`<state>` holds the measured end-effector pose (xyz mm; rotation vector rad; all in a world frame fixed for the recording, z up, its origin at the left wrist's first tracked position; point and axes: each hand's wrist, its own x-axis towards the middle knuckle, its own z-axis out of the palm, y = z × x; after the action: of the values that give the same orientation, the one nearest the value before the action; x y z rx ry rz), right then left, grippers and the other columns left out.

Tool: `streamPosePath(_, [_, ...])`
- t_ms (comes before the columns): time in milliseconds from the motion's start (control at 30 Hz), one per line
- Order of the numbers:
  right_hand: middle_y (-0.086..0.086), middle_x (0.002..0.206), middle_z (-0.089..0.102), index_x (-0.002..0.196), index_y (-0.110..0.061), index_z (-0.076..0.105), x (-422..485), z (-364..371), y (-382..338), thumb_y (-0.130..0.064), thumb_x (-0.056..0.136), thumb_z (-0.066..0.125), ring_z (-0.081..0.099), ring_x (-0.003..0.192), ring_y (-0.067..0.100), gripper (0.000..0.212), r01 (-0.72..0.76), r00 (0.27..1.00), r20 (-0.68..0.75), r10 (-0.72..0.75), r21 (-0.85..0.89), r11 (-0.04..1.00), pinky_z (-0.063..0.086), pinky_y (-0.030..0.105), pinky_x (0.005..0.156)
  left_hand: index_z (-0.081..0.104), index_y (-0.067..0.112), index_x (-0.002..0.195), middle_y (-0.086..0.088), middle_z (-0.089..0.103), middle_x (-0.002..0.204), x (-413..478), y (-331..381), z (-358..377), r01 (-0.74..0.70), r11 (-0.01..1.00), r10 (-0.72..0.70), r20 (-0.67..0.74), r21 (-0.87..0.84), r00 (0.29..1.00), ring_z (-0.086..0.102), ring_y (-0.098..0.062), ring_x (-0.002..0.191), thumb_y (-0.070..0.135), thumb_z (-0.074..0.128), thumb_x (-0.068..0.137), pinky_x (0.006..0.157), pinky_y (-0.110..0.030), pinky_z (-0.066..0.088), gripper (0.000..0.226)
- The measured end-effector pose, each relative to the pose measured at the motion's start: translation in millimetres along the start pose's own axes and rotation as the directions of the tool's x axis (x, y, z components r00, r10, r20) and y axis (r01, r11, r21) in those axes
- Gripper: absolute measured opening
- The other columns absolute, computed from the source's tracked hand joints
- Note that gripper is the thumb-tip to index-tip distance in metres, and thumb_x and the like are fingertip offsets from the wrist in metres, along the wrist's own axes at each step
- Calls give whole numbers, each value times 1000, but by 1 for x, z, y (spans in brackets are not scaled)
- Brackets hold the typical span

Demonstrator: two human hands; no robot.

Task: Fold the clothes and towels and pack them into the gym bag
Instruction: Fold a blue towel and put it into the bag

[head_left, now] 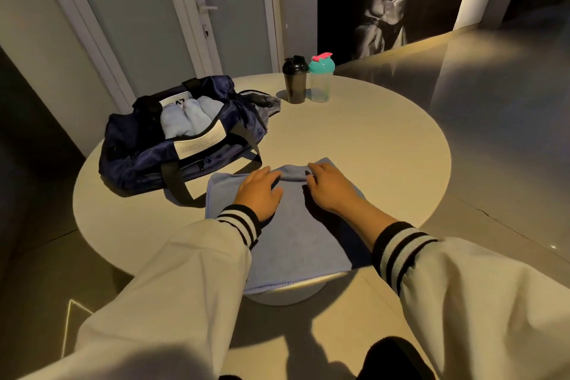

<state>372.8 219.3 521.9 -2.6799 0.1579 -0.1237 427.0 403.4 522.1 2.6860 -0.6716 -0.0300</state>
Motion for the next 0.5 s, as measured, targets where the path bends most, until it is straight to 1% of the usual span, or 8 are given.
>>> streamPosePath(67, [17,155,35,149,-12,37,18,8,13,-39,109,22,35,140,34,51,-15,995,99,25,-103,995,33,47,112,34,29,153,-3,25,164,14,-6,5,2,998,-7,71,66,997,20,-24,150,44,45,102,123,-43,18,54])
streamPosePath(100, [15,159,28,150,-15,34,23,12,20,-43,108,18,26,145,32,54,-35,992,113,51,-144,989,27,50,116,31,31,154,-1,21,165,19,-7,8,-8,995,-2,100,100,995,17,-23,151,48,43,102,123,-43,15,56])
streamPosePath(233, [6,167,0,159,-24,12,40,8,47,-48,105,11,-4,154,27,58,-196,975,66,211,-179,964,0,57,121,21,39,157,5,4,168,42,2,22,-39,996,23,177,85,984,-1,-19,154,59,37,100,124,-41,2,62])
streamPosePath(300, [7,168,-6,160,-24,6,49,1,54,-47,105,12,-10,153,28,60,-272,954,73,289,-188,944,-7,60,120,21,41,157,5,3,168,55,8,27,-50,996,34,193,80,981,-2,-19,154,62,38,98,124,-43,2,65])
streamPosePath(367, [12,167,2,159,-20,12,58,0,53,-43,105,18,-5,153,31,59,-279,955,47,294,-204,938,-6,60,120,26,41,155,5,13,167,69,11,29,-60,996,47,173,68,984,7,-20,153,63,43,95,124,-43,7,66])
streamPosePath(433, [14,164,16,155,-18,25,63,5,45,-39,104,25,8,152,33,55,-180,983,6,184,-194,964,6,56,121,37,41,150,5,28,162,78,13,29,-73,997,69,121,31,990,20,-21,149,60,50,92,122,-40,14,63])
streamPosePath(467, [13,163,20,154,-19,29,63,9,39,-37,104,27,13,151,31,53,-110,993,11,114,-180,978,12,55,121,44,39,146,5,36,157,81,12,29,-81,997,81,76,3,994,26,-19,145,57,52,92,120,-38,17,58])
streamPosePath(500, [11,164,20,154,-22,29,63,13,35,-36,104,26,14,151,29,52,-59,998,28,65,-161,985,12,54,121,51,38,141,7,45,149,82,10,29,-87,996,88,14,-26,996,33,-18,140,53,53,93,117,-35,21,50])
